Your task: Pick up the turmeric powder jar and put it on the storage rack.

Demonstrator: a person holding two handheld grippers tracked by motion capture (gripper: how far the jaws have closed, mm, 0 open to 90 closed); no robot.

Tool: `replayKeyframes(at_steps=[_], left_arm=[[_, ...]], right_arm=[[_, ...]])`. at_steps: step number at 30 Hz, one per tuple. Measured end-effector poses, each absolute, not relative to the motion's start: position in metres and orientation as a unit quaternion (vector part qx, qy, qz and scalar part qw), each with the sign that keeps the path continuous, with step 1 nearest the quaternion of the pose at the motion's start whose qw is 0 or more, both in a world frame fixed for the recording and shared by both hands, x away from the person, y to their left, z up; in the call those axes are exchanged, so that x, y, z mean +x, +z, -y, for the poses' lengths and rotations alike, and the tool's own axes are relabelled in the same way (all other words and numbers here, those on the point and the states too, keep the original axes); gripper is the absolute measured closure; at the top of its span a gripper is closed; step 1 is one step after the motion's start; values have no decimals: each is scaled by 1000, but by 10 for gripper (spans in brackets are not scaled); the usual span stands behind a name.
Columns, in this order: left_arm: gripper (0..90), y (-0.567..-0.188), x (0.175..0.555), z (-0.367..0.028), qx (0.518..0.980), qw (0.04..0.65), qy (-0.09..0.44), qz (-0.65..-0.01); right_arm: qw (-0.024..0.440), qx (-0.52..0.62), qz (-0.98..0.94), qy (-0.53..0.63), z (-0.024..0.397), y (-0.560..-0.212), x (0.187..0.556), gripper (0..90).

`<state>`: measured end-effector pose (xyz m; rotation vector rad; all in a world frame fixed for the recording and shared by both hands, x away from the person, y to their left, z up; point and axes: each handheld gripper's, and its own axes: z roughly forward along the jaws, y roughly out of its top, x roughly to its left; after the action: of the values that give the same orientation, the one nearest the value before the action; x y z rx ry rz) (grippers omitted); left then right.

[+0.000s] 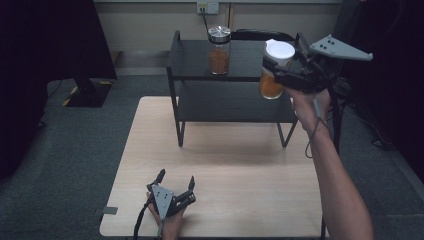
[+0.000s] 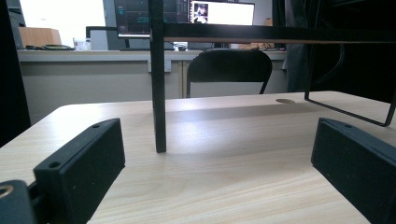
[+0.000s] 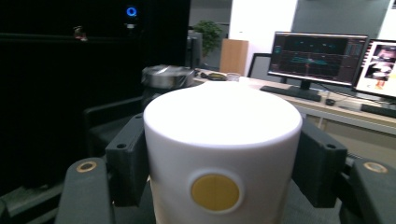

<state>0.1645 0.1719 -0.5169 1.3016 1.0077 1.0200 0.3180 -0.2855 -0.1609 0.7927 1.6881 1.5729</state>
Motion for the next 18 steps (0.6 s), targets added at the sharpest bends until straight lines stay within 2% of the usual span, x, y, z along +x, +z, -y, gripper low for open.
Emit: replayKeyframes(at_steps=[6,18], left_arm=[[39,-517,165,-173,555,570,431,-426],[34,-517,165,-173,556,569,431,-426]], right_arm=[[371,339,-633,588,261,-149,334,305],[401,392,-584,587,221,-159,364,305]])
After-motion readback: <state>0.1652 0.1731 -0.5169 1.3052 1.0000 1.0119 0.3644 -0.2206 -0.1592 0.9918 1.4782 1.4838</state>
